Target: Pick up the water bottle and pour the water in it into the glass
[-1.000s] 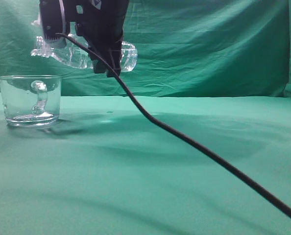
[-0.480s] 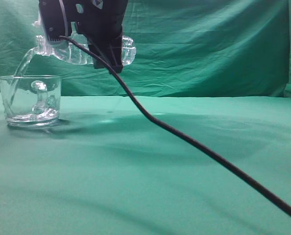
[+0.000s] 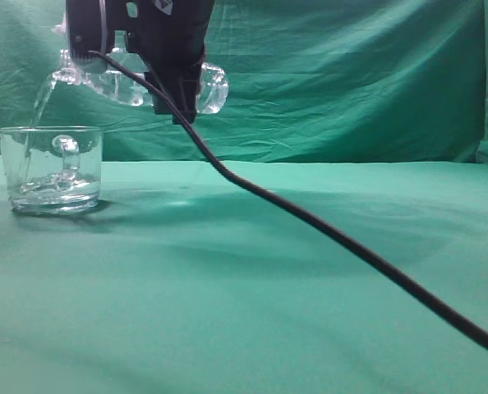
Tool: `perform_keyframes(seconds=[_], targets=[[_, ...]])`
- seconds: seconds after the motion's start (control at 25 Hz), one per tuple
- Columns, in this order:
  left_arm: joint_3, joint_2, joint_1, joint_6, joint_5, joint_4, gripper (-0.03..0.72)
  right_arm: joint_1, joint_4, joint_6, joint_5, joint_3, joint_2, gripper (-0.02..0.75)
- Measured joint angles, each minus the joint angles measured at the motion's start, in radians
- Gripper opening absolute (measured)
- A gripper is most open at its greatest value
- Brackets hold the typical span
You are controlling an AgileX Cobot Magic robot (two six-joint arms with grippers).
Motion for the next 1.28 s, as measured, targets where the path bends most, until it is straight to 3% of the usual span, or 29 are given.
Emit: perform_keyframes(seconds=[0.12,0.4,0.68,0.84,1.0,1.28], targets=[[0.0,0.0,0.0,0.0,0.0,0.0,0.0,0.0,0.034,0.079,0.0,0.0,0.0,0.312],[0.0,0.0,0.0,0.0,0.0,0.0,0.0,0.0,0.232,0.132,0.022,0.0,0.0,0.312],[0.0,0.0,0.0,0.0,0.0,0.0,0.0,-0.005,0.396,0.478,0.107,0.0,-0.07,0.312],[0.0,0.0,0.0,0.0,0.0,0.0,0.0,-0.045,0.547,0.528,0.092,0.015,-0.156,0.312],[0.0,0.0,0.0,0.0,0.0,0.0,0.0,-0.105,0.616,0.555,-0.032,0.159,-0.258,0.312],[0.0,0.0,0.0,0.0,0.0,0.0,0.0,-0.255,0.625,0.659,-0.399,0.54,-0.481,0.312]])
